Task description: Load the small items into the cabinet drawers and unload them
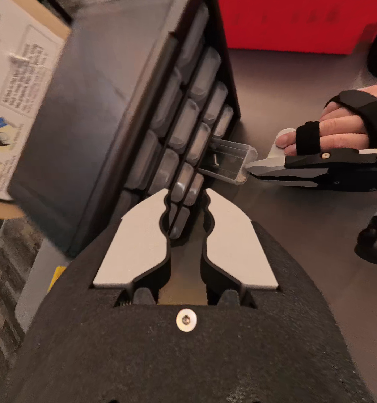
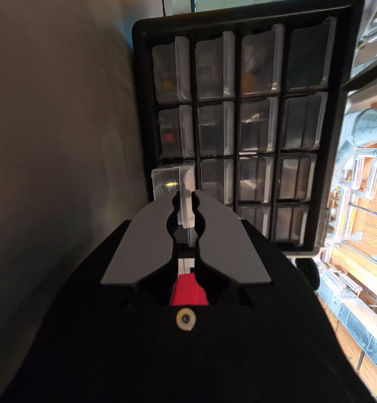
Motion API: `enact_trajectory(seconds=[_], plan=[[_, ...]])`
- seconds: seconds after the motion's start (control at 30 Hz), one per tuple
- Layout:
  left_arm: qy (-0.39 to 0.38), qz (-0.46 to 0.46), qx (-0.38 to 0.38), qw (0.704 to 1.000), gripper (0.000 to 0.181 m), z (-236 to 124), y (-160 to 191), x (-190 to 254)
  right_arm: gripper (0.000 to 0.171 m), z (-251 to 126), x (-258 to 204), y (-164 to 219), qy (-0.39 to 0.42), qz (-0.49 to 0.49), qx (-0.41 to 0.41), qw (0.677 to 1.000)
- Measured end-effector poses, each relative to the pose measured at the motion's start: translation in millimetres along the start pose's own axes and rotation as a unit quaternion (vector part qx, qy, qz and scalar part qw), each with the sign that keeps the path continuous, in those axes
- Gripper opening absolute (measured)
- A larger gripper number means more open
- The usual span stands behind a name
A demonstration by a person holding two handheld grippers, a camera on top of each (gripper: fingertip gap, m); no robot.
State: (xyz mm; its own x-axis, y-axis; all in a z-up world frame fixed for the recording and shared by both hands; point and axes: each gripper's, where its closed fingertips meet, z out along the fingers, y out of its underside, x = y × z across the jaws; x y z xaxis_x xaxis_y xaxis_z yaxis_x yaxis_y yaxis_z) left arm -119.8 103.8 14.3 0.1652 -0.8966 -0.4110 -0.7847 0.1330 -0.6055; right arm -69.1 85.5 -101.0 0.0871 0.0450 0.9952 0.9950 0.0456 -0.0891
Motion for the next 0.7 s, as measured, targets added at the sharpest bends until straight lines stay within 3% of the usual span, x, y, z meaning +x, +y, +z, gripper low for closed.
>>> enact_trajectory(seconds=[0.07, 0.3, 0.57, 0.7], plan=[[0.036, 0.016, -0.021, 0.999, 0.017, 19, 1, 18, 0.01, -9, 0, 2, -0.001, 0.0, 0.003, 1.0], [0.114, -0.003, -0.082, 0.99, 0.019, 65, 12, 49, 0.007, -18, -3, -1, 0.0, -0.007, 0.006, 1.0], [0.107, -0.009, -0.216, 0.97, 0.015, 102, 12, 58, 0.019, -4, -5, 12, 0.015, -0.028, -0.024, 0.999], [0.085, 0.017, -0.273, 0.958, 0.016, 111, 16, 57, 0.013, -4, 0, 10, 0.028, -0.026, -0.027, 0.999]])
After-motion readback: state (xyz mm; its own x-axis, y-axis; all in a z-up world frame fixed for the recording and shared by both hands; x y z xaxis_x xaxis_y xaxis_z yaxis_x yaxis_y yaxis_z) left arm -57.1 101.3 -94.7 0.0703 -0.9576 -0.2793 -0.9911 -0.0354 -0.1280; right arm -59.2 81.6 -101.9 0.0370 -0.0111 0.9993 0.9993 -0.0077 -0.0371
